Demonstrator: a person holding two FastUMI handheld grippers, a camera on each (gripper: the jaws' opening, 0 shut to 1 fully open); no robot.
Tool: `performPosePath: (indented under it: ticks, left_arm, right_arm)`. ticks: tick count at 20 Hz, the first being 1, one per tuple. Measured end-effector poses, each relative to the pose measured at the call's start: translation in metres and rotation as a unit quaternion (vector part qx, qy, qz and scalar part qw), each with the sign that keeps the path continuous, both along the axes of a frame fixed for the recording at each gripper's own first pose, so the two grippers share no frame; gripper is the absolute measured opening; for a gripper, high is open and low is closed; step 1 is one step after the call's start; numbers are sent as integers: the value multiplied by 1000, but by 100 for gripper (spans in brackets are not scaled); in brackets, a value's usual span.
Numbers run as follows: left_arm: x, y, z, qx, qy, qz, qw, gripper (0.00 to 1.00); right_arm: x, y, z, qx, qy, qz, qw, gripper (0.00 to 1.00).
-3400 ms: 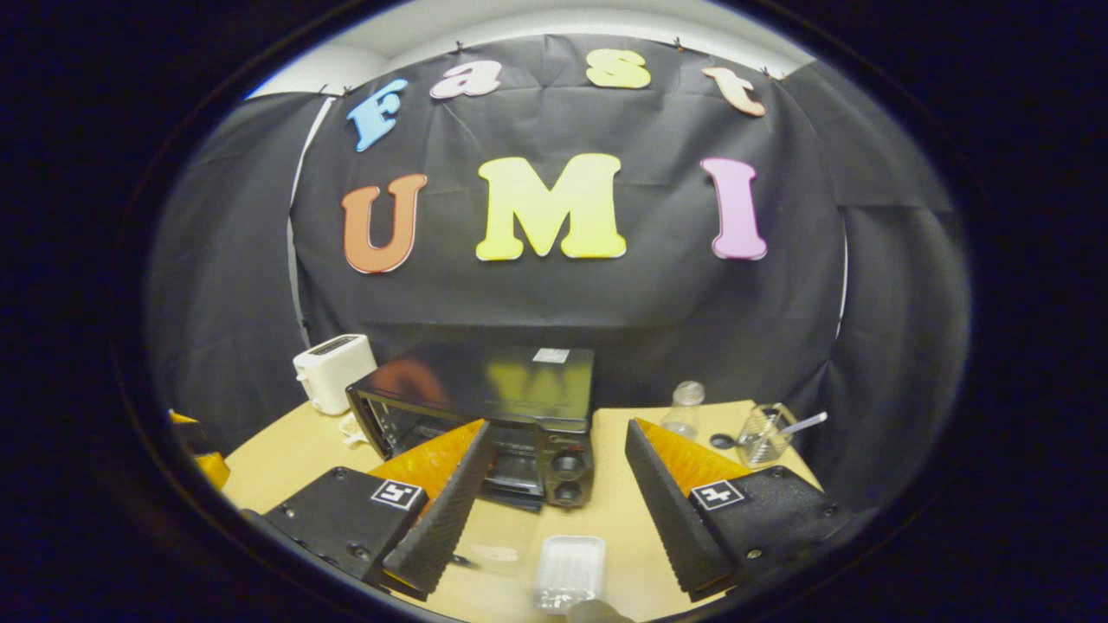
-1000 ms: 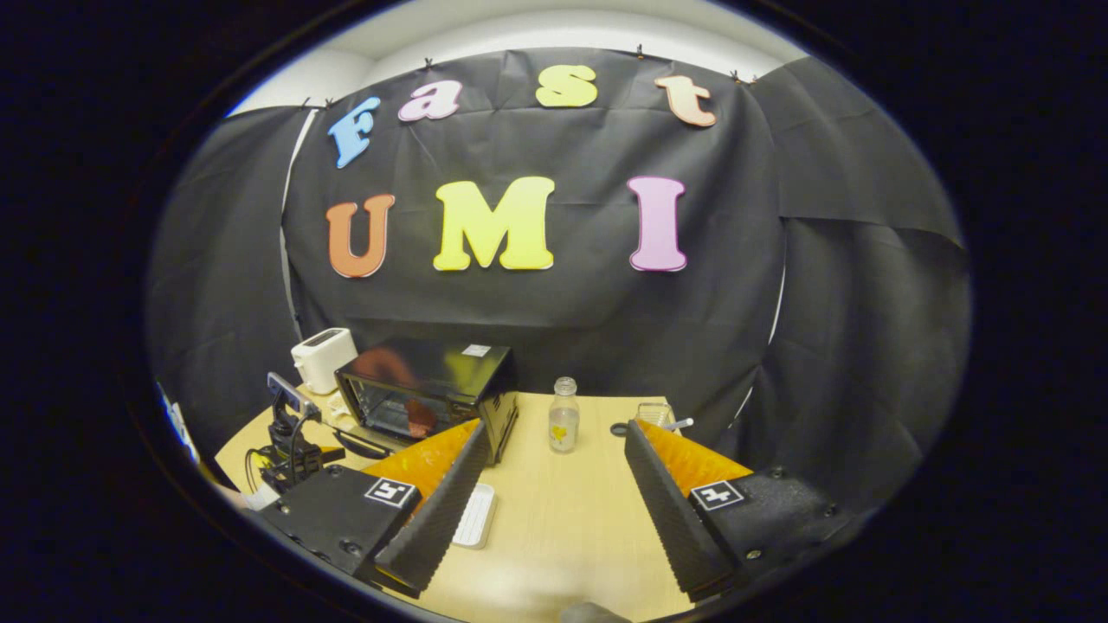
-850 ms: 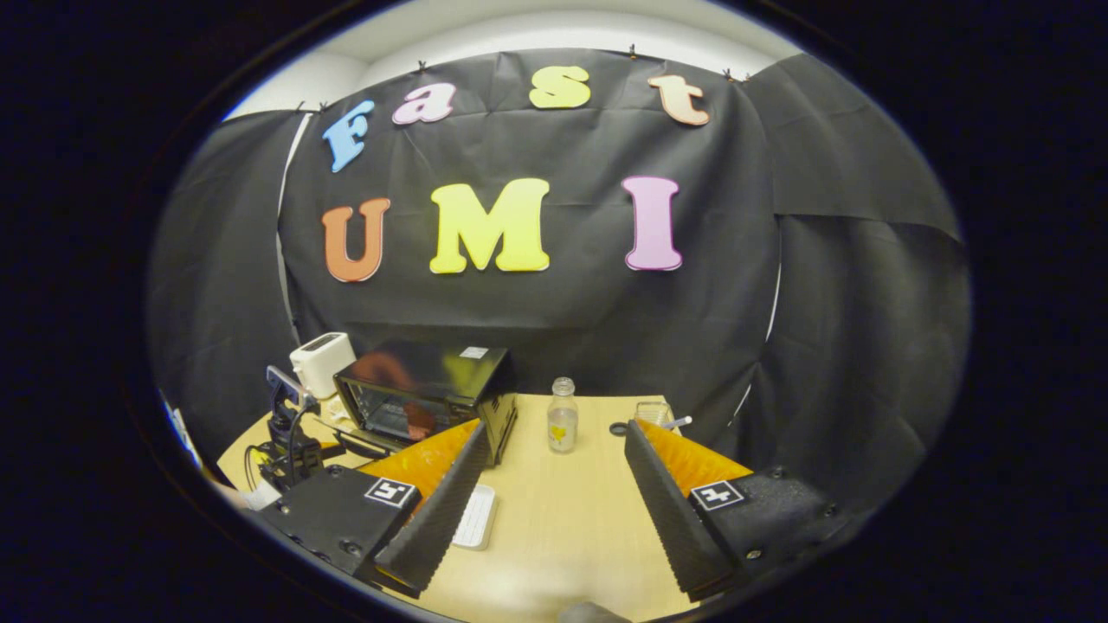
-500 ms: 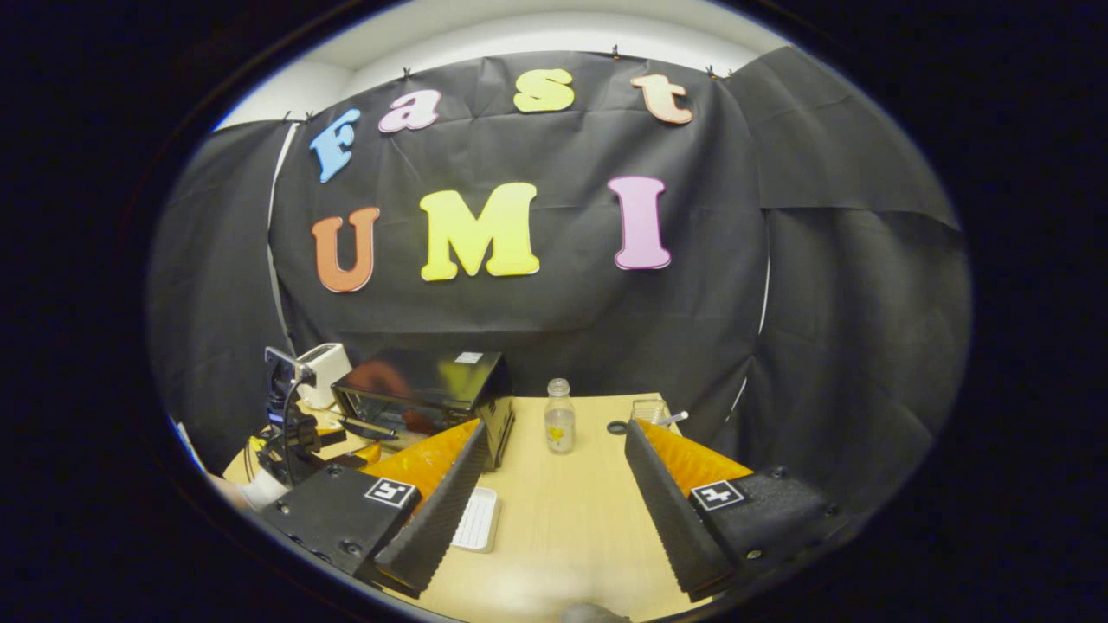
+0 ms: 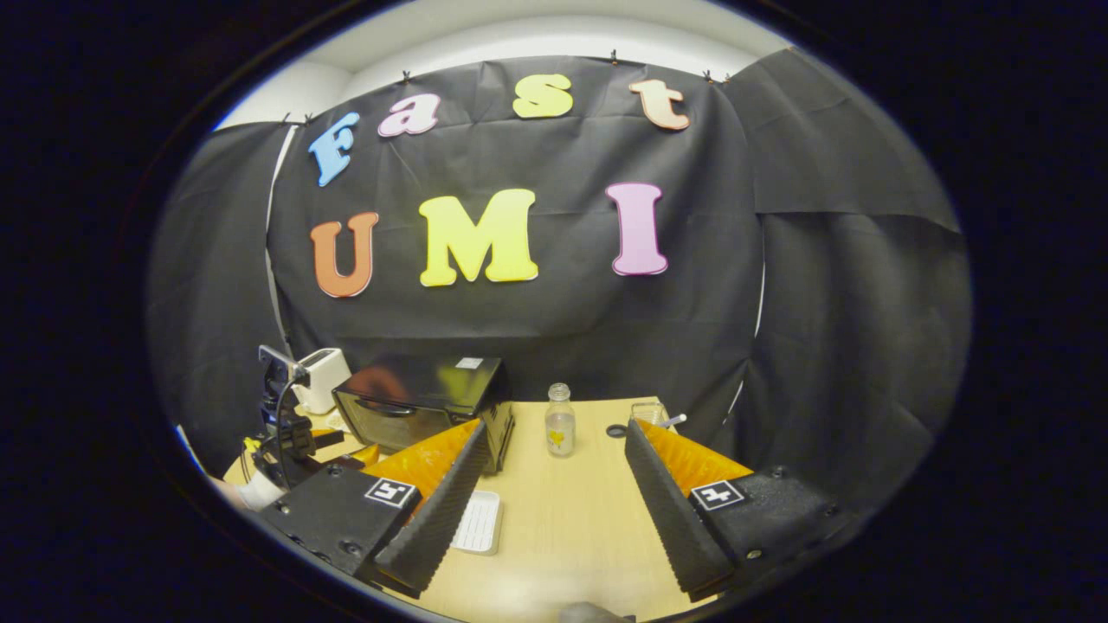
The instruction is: Open the electric oven with the left hand, put the food in, and close the electric oven.
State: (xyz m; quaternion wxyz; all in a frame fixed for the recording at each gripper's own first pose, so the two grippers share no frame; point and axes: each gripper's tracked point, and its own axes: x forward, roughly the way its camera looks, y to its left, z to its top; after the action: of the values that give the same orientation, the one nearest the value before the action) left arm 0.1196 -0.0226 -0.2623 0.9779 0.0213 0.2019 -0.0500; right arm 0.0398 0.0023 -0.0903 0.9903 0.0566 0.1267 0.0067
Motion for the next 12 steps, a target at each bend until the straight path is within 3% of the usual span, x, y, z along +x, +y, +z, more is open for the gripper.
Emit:
performPosePath:
  ticks: [7, 12]
  left_arm:
    - [-33, -8, 27, -7, 7, -14, 1000, 97]
    - [-68, -8, 107, -22, -42, -9, 999, 97]
  right_arm:
    - [-14, 11, 9, -10, -12, -15, 1000, 100]
    - [-37, -1, 34, -13, -39, -23, 999, 100]
